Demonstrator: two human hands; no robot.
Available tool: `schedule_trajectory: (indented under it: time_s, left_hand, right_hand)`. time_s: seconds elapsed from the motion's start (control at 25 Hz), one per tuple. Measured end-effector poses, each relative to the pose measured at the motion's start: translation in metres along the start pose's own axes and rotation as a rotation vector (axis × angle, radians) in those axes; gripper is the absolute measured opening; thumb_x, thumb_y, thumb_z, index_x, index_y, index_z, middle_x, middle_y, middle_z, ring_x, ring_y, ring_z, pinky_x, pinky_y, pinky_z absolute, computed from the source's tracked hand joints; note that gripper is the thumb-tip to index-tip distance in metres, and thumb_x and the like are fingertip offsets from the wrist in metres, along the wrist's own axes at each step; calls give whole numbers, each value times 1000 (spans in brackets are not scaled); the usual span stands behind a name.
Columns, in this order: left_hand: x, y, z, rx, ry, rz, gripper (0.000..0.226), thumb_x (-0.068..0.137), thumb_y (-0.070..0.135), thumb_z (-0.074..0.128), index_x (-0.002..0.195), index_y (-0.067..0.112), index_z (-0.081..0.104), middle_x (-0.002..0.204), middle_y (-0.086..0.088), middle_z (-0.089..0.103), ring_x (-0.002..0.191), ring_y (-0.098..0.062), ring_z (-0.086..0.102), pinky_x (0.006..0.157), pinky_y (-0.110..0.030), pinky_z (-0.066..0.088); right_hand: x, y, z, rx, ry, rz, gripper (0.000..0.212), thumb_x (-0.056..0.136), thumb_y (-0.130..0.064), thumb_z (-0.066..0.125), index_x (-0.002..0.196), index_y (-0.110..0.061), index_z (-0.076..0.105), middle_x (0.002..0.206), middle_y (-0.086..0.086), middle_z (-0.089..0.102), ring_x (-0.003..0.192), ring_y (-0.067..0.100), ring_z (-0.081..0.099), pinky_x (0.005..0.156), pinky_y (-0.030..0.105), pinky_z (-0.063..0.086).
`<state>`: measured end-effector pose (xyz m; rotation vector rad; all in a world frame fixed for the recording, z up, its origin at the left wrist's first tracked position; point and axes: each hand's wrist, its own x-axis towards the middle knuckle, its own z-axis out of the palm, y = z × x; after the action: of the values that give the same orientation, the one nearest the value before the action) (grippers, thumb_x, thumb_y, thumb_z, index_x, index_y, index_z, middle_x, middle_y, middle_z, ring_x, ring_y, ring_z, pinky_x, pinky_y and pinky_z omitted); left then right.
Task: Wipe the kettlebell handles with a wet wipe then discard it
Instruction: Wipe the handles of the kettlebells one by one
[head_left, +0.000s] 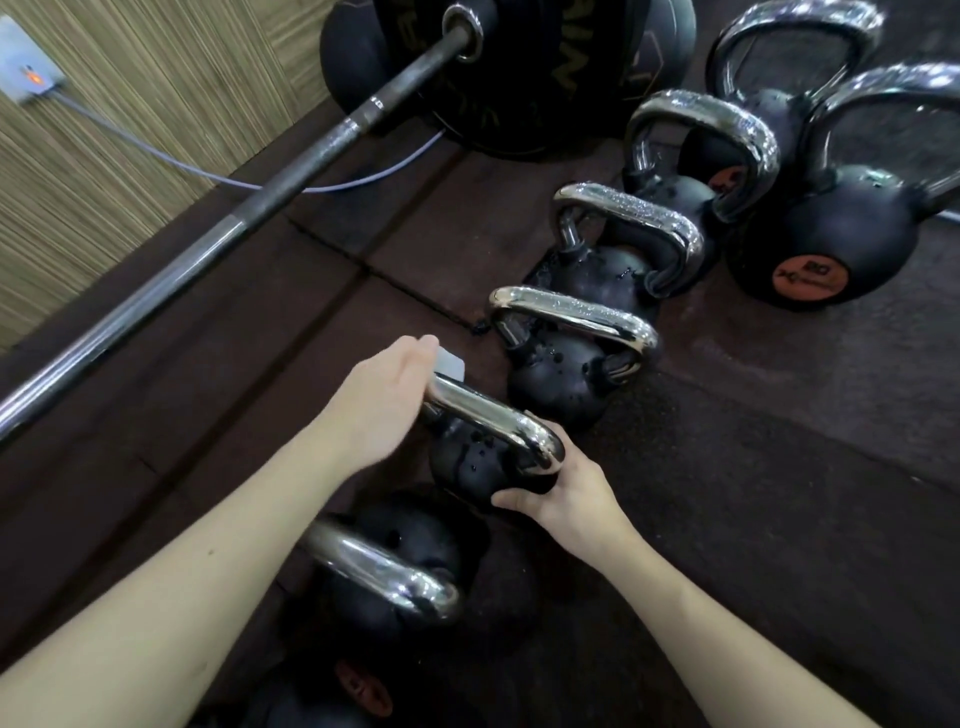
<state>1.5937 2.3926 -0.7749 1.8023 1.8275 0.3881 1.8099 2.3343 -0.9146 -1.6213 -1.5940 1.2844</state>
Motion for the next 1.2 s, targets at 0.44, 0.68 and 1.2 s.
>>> schedule_trajectory:
  time_s: [0.44,0.68,1.2]
  left_hand:
    - [-13,43,39,703,-25,666,30,100,31,38,85,21,62,75,-2,61,70,-32,59,63,-41,44]
    - [28,-12,-1,-384,-85,-372,47,100,47,36,100,8,62,97,-13,66,93,-31,65,100,-49,54]
    - [-36,51,62,701,2,765,32,108,31,41,98,16,66,93,-3,60,92,-29,57,101,-46,46]
  right_hand:
    - [4,-2,2,-67,-2,38,75,67,-56,87,132,-35,56,121,-17,69,111,1,65,93,14,47]
    - [1,-2,1,40,-3,27,104,64,-46,97,152,-49,40,141,-24,61,133,-3,54,117,29,43]
    - [0,-8,1,-166,23,-18,28,87,-37,67,110,-29,55,92,-31,47,98,-33,46,74,8,37]
